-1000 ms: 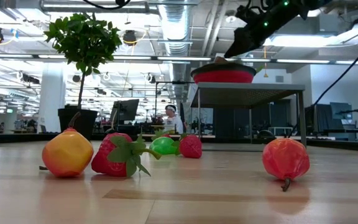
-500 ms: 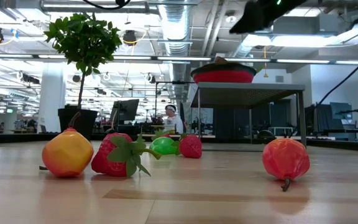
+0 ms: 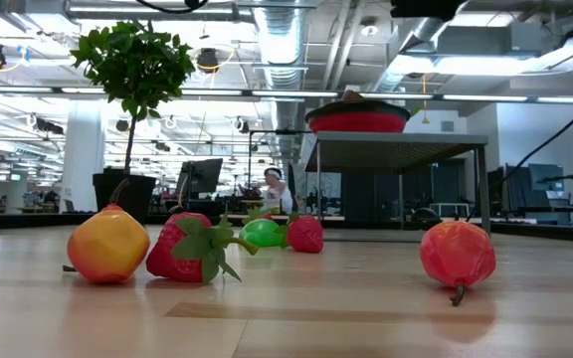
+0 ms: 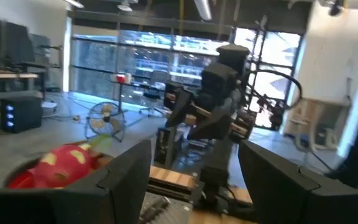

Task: Pick & Place Fruit
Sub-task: Put the yellow pear into the red colander on the shelf

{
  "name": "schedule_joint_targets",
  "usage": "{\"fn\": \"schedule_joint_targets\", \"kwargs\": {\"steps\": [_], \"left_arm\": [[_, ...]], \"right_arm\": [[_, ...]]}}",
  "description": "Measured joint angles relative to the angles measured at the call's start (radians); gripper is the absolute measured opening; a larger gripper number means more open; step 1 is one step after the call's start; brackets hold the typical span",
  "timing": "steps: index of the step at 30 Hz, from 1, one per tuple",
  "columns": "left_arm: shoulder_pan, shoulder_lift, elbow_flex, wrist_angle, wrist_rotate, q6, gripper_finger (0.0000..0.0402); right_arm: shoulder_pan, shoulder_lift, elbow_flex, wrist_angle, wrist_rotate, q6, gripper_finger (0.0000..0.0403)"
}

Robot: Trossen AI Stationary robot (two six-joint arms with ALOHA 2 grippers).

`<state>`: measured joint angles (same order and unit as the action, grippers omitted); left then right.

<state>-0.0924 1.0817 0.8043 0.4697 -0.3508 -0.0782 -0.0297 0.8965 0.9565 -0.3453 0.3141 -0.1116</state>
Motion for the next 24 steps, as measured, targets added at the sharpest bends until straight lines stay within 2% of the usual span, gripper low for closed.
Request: {"fn": "schedule_joint_targets", "kwargs": {"steps": [5, 10, 15, 17, 24], "left_arm": [[-0.091, 0.021, -0.001, -0.029, -0.014, -0.007, 0.022], [-0.21, 0.081, -0.001, -0.026, -0.126, -0.012, 0.0194], [-0.329, 0.146, 0.0, -0.025, -0.161, -0.113, 0.0167], [-0.372, 0.17, 0.0, -0.028, -0.185, -0.158, 0.0156], [-0.475, 0.189, 0.0, -0.028, -0.209, -0.275, 0.0126]], "right_arm": [[0.116, 0.035, 0.0, -0.041, 0.0, 0.019, 0.0128], [0.242, 0.078, 0.0, -0.057, 0.0, 0.056, 0.0064], [0.357, 0.119, 0.0, -0.037, 0.0, 0.06, 0.0011], [0.394, 0.139, 0.0, -0.014, 0.0, 0.061, 0.0004], [0.479, 0.196, 0.0, 0.039, 0.028, 0.134, 0.0014]]}}
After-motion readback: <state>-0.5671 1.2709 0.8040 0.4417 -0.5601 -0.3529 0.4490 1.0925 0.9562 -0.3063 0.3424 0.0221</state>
